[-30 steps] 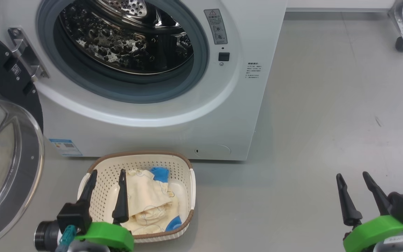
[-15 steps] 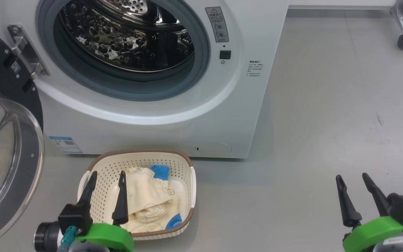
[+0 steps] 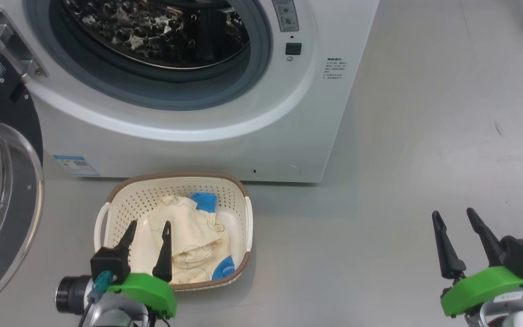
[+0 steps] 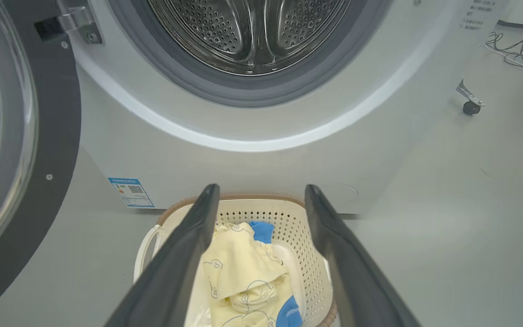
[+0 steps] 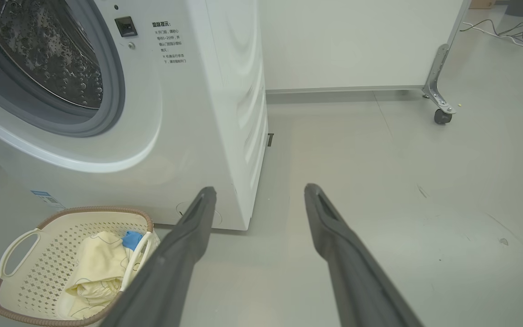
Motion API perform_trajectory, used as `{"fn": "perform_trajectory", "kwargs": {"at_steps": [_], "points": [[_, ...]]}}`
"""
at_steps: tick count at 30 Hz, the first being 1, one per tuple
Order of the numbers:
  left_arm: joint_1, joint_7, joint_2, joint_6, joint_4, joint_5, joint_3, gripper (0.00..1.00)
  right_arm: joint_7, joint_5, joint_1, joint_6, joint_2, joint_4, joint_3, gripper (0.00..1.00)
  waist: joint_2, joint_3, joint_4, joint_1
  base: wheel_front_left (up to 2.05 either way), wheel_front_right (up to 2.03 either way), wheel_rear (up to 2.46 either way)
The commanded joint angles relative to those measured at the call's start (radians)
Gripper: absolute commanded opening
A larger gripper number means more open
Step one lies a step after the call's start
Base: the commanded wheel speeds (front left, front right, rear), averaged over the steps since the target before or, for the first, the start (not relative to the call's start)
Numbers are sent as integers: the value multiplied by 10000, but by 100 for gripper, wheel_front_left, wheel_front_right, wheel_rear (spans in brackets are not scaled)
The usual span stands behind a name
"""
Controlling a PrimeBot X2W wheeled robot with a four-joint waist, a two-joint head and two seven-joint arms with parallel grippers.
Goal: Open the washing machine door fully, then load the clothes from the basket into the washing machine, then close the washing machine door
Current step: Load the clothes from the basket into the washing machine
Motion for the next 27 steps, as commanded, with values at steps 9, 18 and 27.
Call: {"fn": "perform_trajectory", "kwargs": {"at_steps": [9,18,27], "points": [[-3090,130,-99,-895,3232,-428,202,100,-116,151,-1350,0,-177,-561,584,100,0,2303,-414,0,0,0,0],[-5209,379,94,-1418,5826,-808,401,100,-332,271,-2191,0,-177,-607,885,100,0,4038,-990,0,0,0,0],[-6780,1034,457,-1807,7496,-1363,629,100,-544,429,-2675,0,-177,-741,1068,100,0,5763,-1598,0,0,0,0]]}}
